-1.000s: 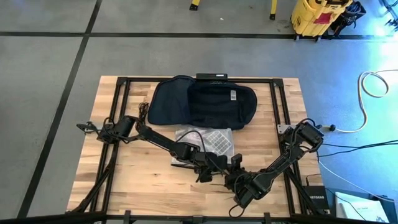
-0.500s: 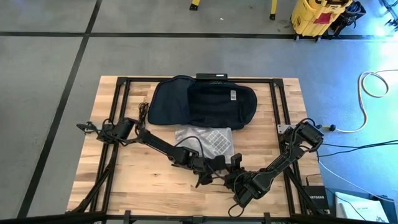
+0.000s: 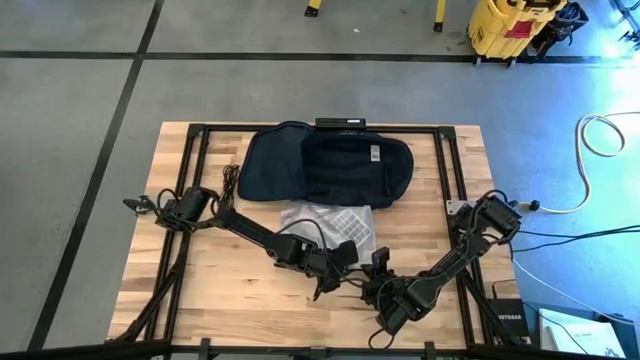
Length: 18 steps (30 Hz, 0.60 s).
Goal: Unpack backpack
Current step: Close the transparent zip bag
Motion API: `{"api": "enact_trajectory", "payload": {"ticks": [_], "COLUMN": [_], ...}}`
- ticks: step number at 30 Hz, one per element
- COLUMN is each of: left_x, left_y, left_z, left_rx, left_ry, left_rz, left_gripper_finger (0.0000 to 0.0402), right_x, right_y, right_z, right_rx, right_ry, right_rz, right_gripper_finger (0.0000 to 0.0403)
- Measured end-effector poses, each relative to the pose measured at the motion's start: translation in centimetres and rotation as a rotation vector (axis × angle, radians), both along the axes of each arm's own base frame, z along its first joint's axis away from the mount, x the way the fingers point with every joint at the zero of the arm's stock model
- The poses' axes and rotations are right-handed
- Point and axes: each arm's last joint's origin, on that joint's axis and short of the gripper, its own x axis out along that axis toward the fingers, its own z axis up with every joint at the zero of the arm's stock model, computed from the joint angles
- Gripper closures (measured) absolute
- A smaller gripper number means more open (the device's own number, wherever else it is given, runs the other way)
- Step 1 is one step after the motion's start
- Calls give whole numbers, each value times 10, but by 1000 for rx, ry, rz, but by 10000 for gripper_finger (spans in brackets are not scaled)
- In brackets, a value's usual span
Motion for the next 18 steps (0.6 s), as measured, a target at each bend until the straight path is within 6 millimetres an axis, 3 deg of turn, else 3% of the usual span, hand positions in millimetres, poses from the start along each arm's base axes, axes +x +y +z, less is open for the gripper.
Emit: {"api": "enact_trajectory", "payload": {"ticks": [8,18], "left_x": [-4,-17], "left_y": [-1,-8], "left_z": [-2,15], "left_rx": [-41,-84], "left_ry": [9,-6], "left_rz": [96,205], "left_gripper_finger": [401,401], "right_x": [0,-1], "right_y": [0,0], "right_z": [0,0], "right_rx": [0,-3], "right_ry": [1,7], "right_rz": [0,0], "right_gripper_finger": [403,403]}}
